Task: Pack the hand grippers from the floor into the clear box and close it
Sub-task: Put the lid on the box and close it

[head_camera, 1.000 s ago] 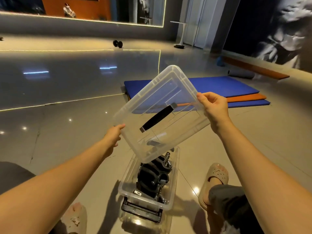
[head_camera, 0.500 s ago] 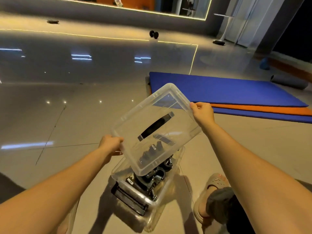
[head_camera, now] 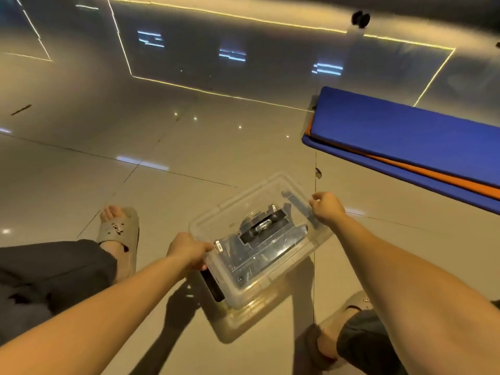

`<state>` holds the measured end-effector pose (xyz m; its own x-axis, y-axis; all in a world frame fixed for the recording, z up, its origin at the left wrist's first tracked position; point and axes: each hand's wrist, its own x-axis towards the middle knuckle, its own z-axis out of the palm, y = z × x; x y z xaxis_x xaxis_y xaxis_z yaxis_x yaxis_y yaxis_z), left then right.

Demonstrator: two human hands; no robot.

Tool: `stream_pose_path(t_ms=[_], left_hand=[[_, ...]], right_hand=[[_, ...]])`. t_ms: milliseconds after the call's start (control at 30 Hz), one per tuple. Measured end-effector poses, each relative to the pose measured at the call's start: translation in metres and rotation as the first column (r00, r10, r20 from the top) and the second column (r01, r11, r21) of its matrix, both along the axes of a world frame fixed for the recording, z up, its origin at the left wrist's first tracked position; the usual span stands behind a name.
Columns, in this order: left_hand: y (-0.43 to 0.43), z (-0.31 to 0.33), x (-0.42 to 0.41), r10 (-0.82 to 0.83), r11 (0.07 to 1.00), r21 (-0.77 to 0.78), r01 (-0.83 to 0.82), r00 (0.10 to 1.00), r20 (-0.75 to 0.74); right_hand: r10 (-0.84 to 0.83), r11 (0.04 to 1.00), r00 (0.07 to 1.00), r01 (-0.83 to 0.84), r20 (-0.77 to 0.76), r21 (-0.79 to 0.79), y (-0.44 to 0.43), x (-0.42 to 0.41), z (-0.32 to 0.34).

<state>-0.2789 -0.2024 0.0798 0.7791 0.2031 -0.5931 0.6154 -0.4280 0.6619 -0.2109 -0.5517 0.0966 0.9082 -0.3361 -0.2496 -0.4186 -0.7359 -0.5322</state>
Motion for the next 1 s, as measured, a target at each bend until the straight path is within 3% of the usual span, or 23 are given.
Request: stream_pose_path(t_ms=[333,733,867,900,1000], left_hand=[[-0.026,-0.015,-0.003,-0.024,0.974,0.228,0.008,0.998,0.066],[-0.025,-0.022,0.007,0.138,0.989,0.049,-0.138,0.99,0.015],[-0.016,-0.03,-0.001,0.159,0.969,0.184,-0.165,0.986,0.046],[-0.014,-0.031,-0.005,0.21,0.964,0.168,-0.208,0.978,0.006],[-0.01,-0.03,-0.013,0.275,0.947,-0.109,-0.302,0.938,-0.209]], right_hand=[[0.141,0.981,0.989,-0.145,-0.047,-0.126,-0.019,0.011,-0.03],[0.139,0.989,0.989,-0.141,-0.045,-0.04,-0.021,0.024,-0.039],[0.129,0.99,0.985,-0.123,-0.113,0.062,-0.03,0.035,-0.035],[0.139,0.987,0.983,-0.129,-0.116,0.093,-0.031,0.036,-0.036],[0.142,0.968,0.977,-0.103,-0.161,0.227,-0.032,0.036,-0.042]])
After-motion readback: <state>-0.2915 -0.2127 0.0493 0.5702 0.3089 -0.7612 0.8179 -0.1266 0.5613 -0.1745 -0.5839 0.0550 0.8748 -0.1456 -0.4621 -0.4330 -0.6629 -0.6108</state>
